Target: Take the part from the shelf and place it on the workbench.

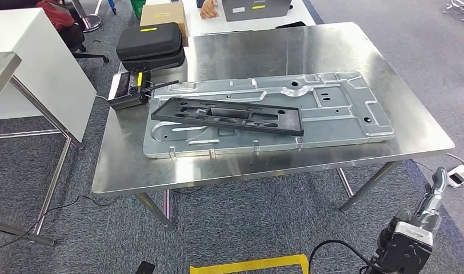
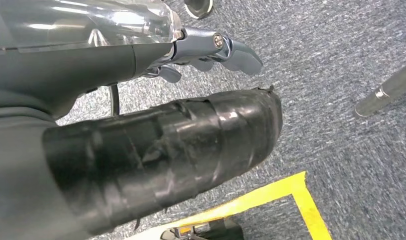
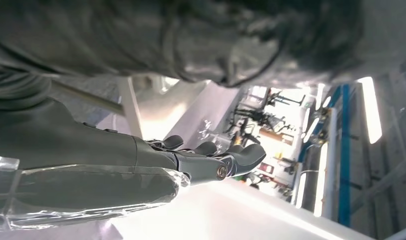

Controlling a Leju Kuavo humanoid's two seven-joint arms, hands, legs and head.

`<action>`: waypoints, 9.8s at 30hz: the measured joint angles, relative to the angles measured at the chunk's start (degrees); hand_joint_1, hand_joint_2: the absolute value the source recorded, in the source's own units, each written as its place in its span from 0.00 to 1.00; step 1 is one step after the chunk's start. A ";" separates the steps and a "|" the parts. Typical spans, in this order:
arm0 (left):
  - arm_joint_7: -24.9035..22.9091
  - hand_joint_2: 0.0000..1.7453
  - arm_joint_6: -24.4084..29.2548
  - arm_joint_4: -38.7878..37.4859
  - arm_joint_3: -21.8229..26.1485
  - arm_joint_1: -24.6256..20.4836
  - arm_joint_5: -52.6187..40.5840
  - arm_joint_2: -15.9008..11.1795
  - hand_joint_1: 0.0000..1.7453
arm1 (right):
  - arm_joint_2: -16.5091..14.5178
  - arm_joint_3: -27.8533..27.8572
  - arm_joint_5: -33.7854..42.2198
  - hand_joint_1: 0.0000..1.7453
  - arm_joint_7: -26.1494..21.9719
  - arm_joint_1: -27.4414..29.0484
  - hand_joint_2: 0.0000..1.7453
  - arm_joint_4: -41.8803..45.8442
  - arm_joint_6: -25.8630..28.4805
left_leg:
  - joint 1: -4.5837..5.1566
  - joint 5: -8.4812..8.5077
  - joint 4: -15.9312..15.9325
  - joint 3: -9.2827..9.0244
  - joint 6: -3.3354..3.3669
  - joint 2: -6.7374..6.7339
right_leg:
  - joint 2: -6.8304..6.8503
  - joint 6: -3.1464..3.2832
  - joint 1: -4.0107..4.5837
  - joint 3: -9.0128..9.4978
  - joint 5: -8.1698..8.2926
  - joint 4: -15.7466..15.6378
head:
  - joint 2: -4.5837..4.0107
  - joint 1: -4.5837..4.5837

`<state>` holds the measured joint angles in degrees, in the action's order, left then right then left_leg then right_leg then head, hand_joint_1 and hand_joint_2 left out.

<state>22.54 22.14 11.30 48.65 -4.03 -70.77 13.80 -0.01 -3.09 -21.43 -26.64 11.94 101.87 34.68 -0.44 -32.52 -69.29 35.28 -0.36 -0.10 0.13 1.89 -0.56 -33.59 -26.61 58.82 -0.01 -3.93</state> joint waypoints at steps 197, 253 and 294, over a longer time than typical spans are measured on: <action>2.05 0.00 -2.79 0.00 4.28 0.68 1.20 -0.25 0.00 | -12.25 57.69 -20.01 0.00 19.10 -13.24 0.00 -88.69 -14.16 | -0.35 3.33 11.95 -5.81 2.31 -3.96 | 1.45 -2.93 -0.29 -3.49 -2.03 7.18 | 0.01 -0.44; 3.37 0.00 -3.93 0.00 4.44 0.52 1.28 -0.14 0.00 | -12.08 56.68 -22.74 0.00 19.69 -13.25 0.00 -88.73 -15.43 | -0.60 4.13 11.66 -5.01 2.65 0.51 | -2.42 -3.04 -0.08 -2.88 -3.50 5.81 | 0.00 -0.50; 3.33 0.00 -4.16 0.00 4.65 0.41 1.14 0.19 0.00 | -12.04 56.51 -24.38 0.00 20.75 -13.36 0.00 -88.75 -15.91 | -0.28 3.15 11.66 -5.76 0.93 -5.35 | 2.67 -2.34 0.33 0.65 -0.66 -0.09 | 0.00 -0.58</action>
<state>25.87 17.98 11.30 53.30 -3.62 -69.63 13.99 -12.05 53.42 -45.81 -5.90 -1.42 13.12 18.77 -0.71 -29.36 -57.63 29.51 0.58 -5.45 2.80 -0.45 -0.23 -32.94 -27.27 58.73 -0.01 -4.51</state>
